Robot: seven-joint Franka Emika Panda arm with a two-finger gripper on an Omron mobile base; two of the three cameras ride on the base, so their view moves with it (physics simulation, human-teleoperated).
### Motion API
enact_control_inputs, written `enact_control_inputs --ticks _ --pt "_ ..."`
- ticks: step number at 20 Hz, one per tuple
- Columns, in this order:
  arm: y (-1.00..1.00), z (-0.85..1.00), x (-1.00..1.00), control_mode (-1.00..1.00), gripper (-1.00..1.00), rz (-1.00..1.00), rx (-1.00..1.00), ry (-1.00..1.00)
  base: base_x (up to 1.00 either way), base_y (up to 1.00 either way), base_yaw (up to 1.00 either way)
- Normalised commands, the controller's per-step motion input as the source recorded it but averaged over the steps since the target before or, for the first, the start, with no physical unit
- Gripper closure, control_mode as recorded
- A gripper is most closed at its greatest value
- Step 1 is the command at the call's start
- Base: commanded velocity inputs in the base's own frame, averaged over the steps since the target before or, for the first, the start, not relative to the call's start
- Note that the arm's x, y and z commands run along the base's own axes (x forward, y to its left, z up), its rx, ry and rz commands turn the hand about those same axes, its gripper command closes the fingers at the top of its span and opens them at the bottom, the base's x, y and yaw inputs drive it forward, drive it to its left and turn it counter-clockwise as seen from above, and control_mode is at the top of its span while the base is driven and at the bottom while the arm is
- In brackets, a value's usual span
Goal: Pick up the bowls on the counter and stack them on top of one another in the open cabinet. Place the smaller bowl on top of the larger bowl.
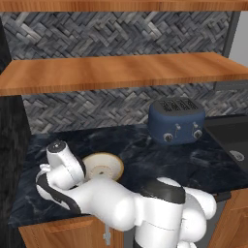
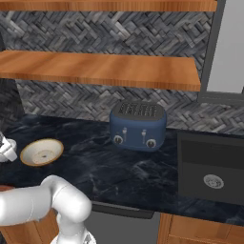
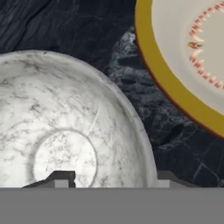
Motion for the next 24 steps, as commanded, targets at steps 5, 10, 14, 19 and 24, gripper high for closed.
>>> enact_control_inputs --ticks 5,10,14,19,24 --pt "0.0 0.22 0.04 -1.0 1.0 -0.02 0.02 0.0 0.0 0.0 0.0" --pt "0.0 0.66 0.01 -1.0 1.0 -0.04 0.04 0.0 0.0 0.0 0.0" --pt "-0.11 0.75 -0.04 -1.0 1.0 -0.04 0.05 0.0 0.0 0.0 0.0" --pt "-0.43 0.47 -0.2 -1.0 1.0 -0.05 0.04 0.0 0.0 0.0 0.0" --pt "-0.72 0.02 -0.07 -1.0 1.0 -0.05 0.0 0.0 0.0 0.0 0.0"
